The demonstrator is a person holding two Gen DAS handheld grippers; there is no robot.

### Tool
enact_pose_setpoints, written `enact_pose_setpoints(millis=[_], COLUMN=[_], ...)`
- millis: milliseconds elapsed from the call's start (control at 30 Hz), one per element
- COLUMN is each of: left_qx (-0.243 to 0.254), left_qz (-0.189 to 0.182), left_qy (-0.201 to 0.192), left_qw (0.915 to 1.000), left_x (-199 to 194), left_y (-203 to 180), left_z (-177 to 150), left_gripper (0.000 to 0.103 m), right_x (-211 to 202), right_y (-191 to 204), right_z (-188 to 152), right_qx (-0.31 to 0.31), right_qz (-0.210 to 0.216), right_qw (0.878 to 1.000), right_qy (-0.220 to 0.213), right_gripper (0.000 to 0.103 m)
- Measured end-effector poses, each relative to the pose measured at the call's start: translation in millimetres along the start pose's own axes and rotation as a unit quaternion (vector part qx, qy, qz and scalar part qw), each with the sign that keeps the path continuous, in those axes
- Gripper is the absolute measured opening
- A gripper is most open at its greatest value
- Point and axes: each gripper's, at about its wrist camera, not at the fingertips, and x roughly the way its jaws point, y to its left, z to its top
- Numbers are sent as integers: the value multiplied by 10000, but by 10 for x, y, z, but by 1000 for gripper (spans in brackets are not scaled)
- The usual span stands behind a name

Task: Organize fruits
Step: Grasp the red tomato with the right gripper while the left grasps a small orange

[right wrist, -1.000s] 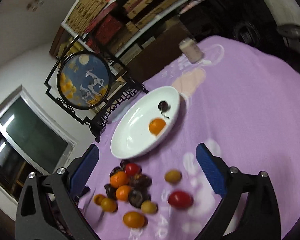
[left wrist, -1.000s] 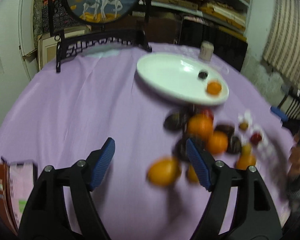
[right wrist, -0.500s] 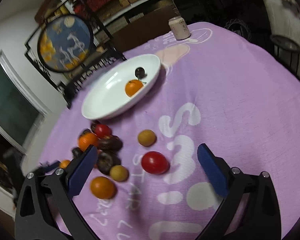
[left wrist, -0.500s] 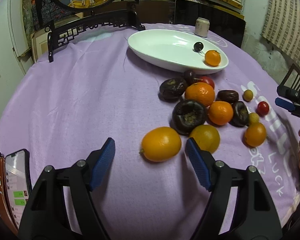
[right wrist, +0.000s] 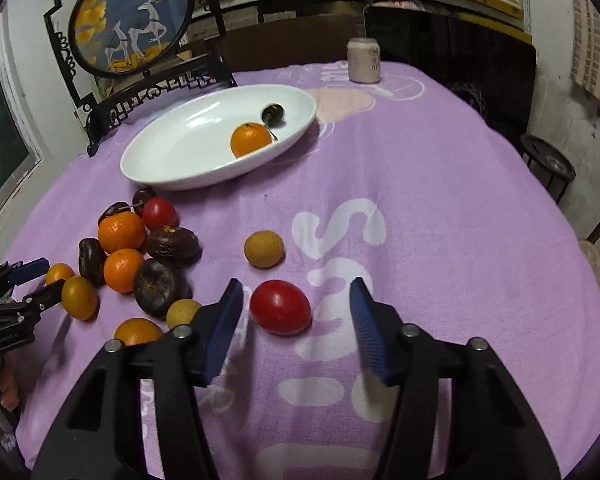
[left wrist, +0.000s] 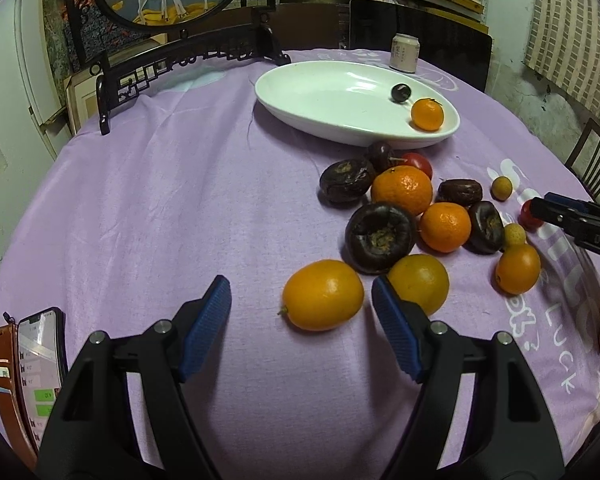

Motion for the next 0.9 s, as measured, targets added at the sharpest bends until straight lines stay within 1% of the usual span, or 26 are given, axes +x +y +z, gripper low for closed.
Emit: enact_pose_setpoints(millis=[67,100,167,200,233,267,333,400,500,667,733,767,800,900], left_qx=[60,93,146,161,176,196,225,212,160,109,79,51,40,30], left_qz=[-12,-14,-27,-42,-60,-87,-158,-179,-265,-312,-281,-270,-299,-405], left_qy=[-10,-6,8,19,42,89,190,228,204,-59,-121,-169,-204,-230], left_qw=[10000,10000,9999,9999,9998,9997,9994,9994,9993,9994,9995,9995,9993,9989], left_x=[1,5,14,19,29,49,96,118,111,1,-24,-40,-48,-23], left_y=[-21,-32,-50,-55,-61,-71,-85,-78,-58,-49,-34,-22,-16,-21], left_z=[0,0,1,0,0,1,5,8,5,16,47,97,159,314], left_gripper=[72,70,66,63,59,56,46,44,42,41,40,38,30,28], right_x=[-4,-3,21,55,125,131,128,114,98,69,48,58,83,109], right_y=[33,59,128,149,155,162,159,119,86,52,35,37,53,82], right_z=[-3,-7,-22,-23,-24,-26,-24,-15,1,10,25,37,44,30], right_qx=[-82,-141,-297,-342,-362,-368,-362,-266,-178,-42,36,57,38,-2], right_qz=[29,34,25,47,34,15,-4,48,133,302,458,530,553,583], right_qw=[10000,9999,9995,9993,9987,9987,9987,9991,9992,9992,9987,9983,9981,9977], right_qy=[-5,4,88,173,354,359,359,341,325,249,202,226,279,349], right_gripper=[43,39,37,37,37,37,34,32,31,31,31,31,31,31])
